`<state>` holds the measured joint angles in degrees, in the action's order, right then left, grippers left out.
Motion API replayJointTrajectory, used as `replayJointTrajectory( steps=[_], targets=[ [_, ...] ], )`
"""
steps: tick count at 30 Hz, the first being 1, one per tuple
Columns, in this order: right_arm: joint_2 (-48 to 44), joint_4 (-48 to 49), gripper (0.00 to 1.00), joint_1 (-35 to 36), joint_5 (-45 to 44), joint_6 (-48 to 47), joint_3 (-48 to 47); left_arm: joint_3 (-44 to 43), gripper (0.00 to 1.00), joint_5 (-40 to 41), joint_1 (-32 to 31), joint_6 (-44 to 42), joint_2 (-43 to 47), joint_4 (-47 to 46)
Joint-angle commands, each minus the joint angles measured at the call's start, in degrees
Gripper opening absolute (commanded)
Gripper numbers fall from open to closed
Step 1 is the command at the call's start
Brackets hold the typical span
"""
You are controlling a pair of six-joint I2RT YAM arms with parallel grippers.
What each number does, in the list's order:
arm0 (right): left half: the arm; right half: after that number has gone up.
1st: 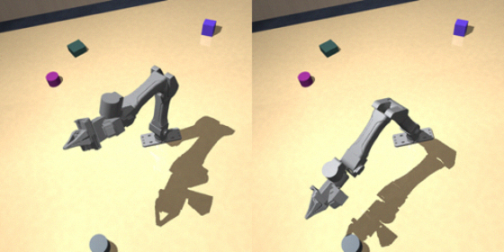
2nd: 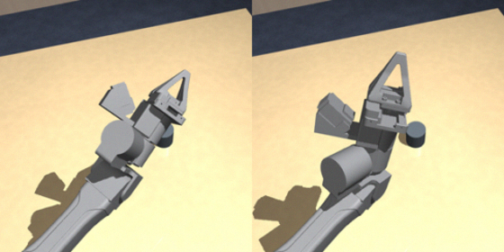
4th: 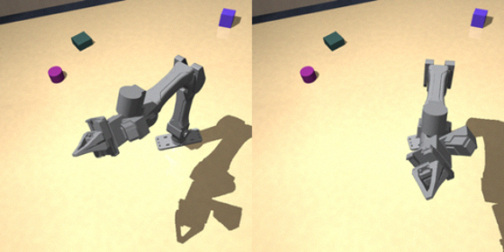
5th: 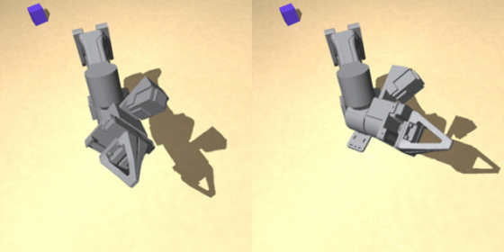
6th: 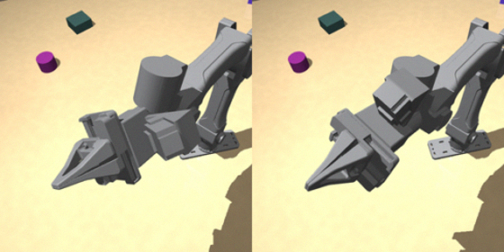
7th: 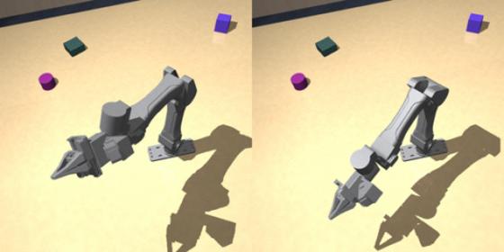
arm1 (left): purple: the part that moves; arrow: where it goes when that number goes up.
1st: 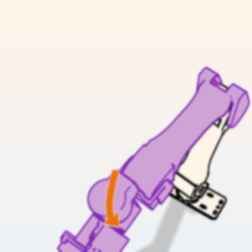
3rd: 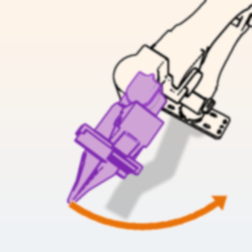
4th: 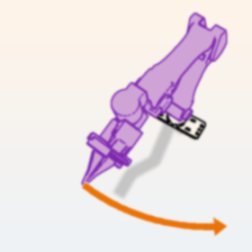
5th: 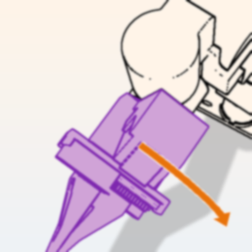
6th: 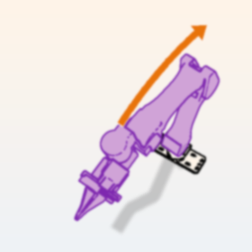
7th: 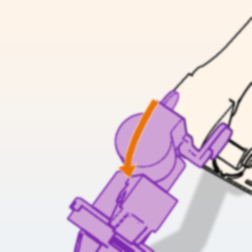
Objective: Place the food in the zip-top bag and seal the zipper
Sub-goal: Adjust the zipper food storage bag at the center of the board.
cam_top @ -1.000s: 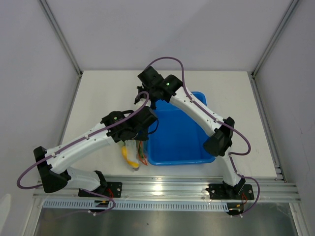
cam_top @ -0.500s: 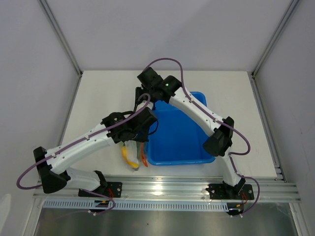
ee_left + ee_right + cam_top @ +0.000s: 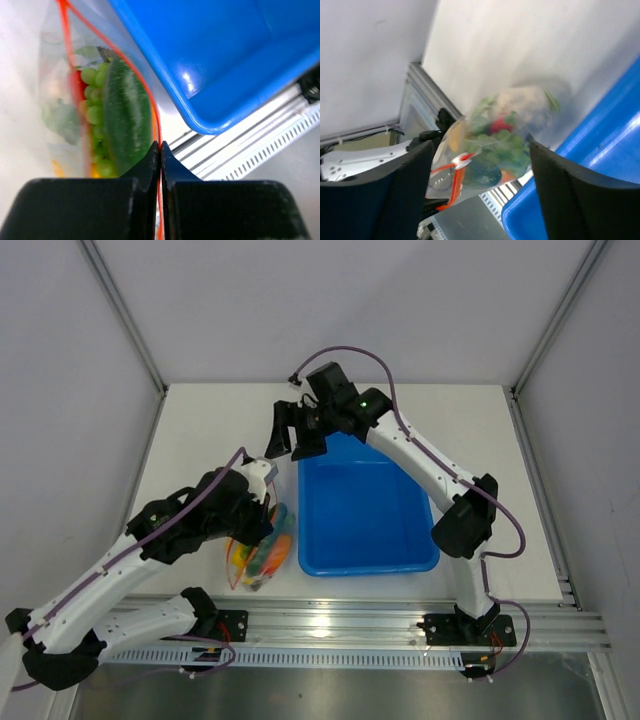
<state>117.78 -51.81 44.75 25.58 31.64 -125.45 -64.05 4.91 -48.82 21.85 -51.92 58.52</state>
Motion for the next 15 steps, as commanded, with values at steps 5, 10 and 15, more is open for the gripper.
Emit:
replayJointTrajectory(
  steps=[5,10,15],
  targets=[
    [-12.91,22.43,0.99,-2.38,16.66,-9.49,15.38,2.09,0.01,-15.53,5.22,-7.87,3.40,0.01],
    [-20.30,40.43,0.99,-4.41,25.20,-12.13,31.12,2.88,0.01,-17.48,5.40,-6.55,4.90,-0.51],
    [-21.45,51.79,0.96,-9.24,38.36,-8.97,40.36,2.36,0.01,-16.25,5.84,-5.41,4.81,1.41]
  ],
)
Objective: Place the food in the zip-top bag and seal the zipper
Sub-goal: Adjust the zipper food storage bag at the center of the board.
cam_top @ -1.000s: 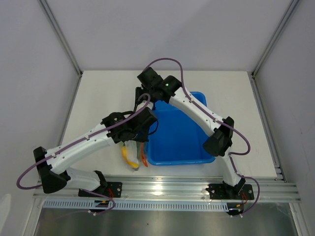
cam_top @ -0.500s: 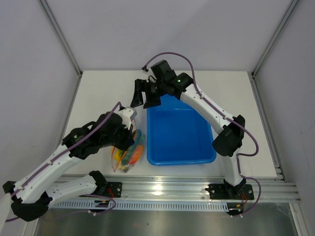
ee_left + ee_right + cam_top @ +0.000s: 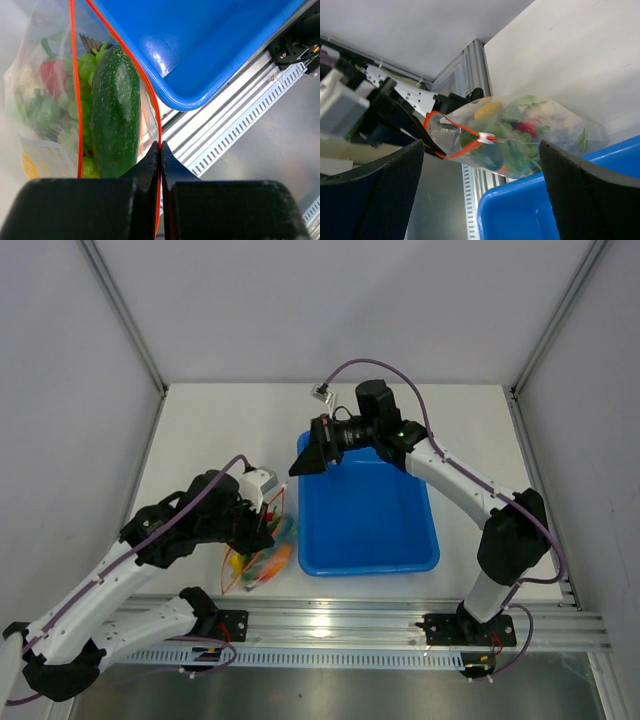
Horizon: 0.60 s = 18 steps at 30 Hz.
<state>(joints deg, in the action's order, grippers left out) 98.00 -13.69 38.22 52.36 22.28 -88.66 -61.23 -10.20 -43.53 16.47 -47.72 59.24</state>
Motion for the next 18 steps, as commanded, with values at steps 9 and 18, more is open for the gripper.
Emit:
replayJointTrajectory(
  steps=[9,18],
  targets=[
    [3.51,36.87,0.72,-3.50,18.83,13.03,11.05,-2.66,0.01,-1.23,2.04,1.63,1.76,2.54],
    [8.70,43.48,0.71,-0.69,19.97,15.68,10.09,-3.54,0.00,-1.40,3.45,1.73,0.88,4.30]
  ],
)
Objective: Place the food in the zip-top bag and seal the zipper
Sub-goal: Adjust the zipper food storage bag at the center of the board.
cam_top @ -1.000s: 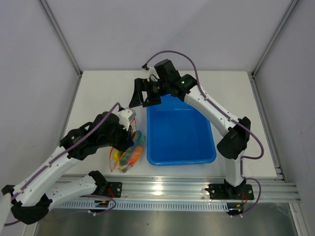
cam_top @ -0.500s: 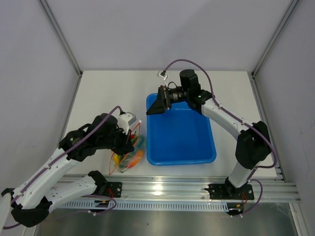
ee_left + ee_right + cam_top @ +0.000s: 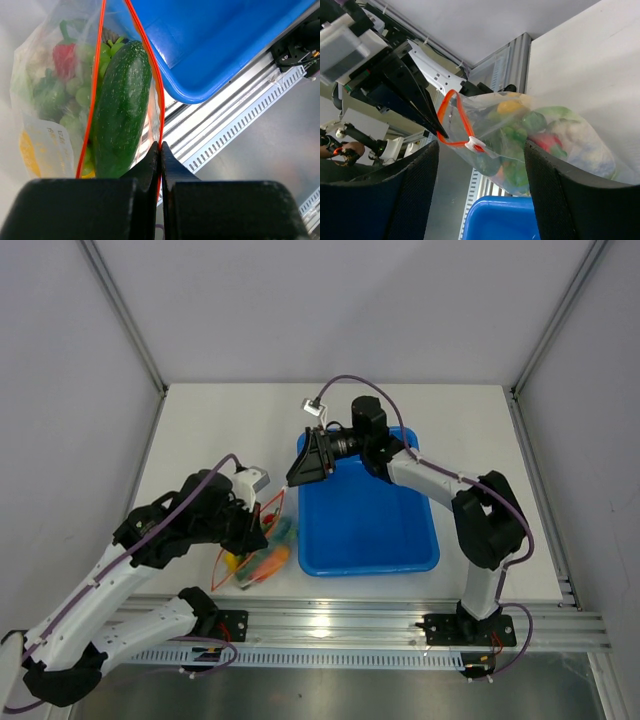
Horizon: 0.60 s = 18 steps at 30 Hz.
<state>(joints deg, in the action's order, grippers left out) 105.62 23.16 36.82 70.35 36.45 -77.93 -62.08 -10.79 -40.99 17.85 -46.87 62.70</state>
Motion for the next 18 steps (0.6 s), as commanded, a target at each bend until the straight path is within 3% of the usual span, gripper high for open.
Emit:
replayJointTrajectory(
  steps=[1,8,12,18],
  targets=[
    [2.03,7.33,0.70,0.89,2.16,2.31,-0.73,-2.95,0.01,-0.82,1.18,0.35,-0.06,0.94],
    [4.59,21.64,0.63,2.03,2.87,13.38,2.16,-3.74,0.00,0.33,5.82,-0.27,-1.29,2.08],
    [5.47,24.82,0.55,3.08,3.22,16.28,2.43,-3.66,0.01,-0.90,7.77,-1.06,-1.29,1.55],
    [5.82,26.33,0.51,3.09,2.95,17.61,3.31,-2.78,0.00,-1.78,9.70,-2.38,-1.47,1.82]
  ],
)
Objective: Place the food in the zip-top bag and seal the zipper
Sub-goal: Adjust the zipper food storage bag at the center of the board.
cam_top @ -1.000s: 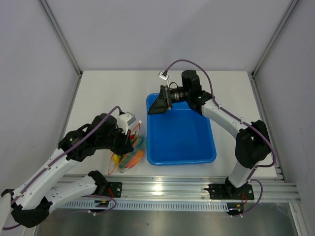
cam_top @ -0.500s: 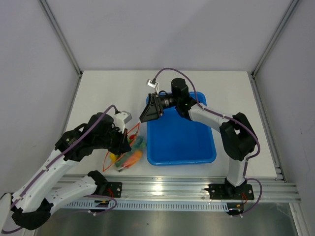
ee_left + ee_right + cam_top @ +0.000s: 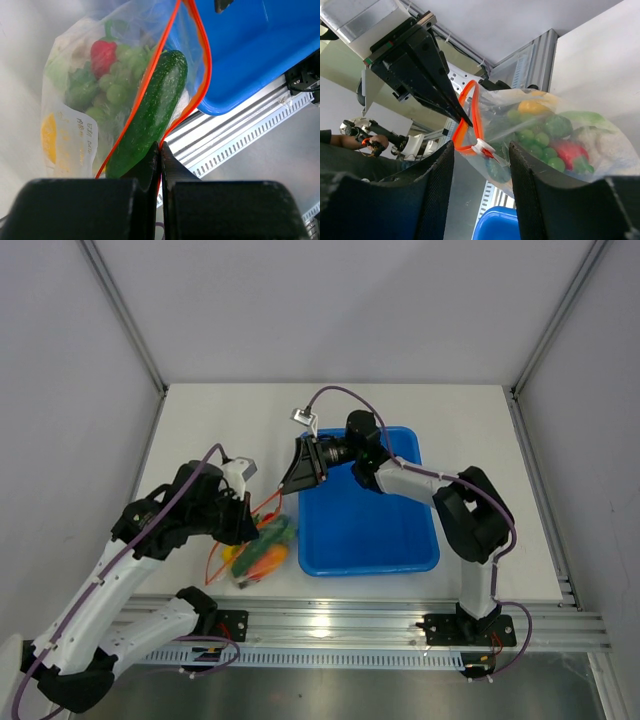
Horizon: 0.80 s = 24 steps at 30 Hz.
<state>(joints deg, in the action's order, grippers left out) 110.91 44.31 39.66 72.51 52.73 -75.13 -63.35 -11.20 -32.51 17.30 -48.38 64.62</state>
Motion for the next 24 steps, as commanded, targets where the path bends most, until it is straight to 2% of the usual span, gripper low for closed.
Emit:
replayJointTrajectory(
  steps=[1,5,6,8,9,12,17,19,23,24],
  targets=[
    [0.53,5.17,0.49,0.24,0.70,1.32,0.51,-1.42,0.01,-1.45,1.48,-1.83,0.04,-0.20],
    [1.32,8.48,0.38,0.33,0.52,2.90,0.43,-1.07,0.01,-2.07,2.45,-2.36,0.30,-0.02],
    [1.85,9.81,0.30,0.42,0.53,5.25,0.34,-0.98,0.01,-2.07,2.71,-2.45,0.22,-0.02],
    [2.38,13.84,0.21,0.42,0.35,7.90,0.34,-1.07,0.00,-2.33,3.33,-2.80,0.04,-0.02],
    [2.55,14.48,0.12,0.33,0.35,9.74,0.25,-1.07,0.01,-2.51,3.51,-2.88,0.04,-0.02],
    [2.56,14.92,0.00,0.24,-0.09,11.08,-0.19,-1.07,0.01,-1.55,3.86,-2.80,-0.05,-0.11],
    [0.27,10.29,0.00,0.16,-1.05,10.64,-0.36,-2.12,0.02,-0.75,3.86,-2.97,-0.40,-0.46],
    [-0.69,8.16,0.00,0.16,-1.06,8.62,-0.28,-2.39,0.08,-0.58,3.86,-3.06,-0.57,-0.90],
    [-3.41,-4.19,0.00,0.16,-2.28,1.25,-0.89,-2.74,0.20,-1.28,3.86,-2.71,-1.01,-2.83],
    [-3.68,-7.11,0.00,0.16,-2.63,-0.77,-1.68,-3.00,0.37,-1.37,3.86,-2.54,-1.10,-3.01]
  ],
)
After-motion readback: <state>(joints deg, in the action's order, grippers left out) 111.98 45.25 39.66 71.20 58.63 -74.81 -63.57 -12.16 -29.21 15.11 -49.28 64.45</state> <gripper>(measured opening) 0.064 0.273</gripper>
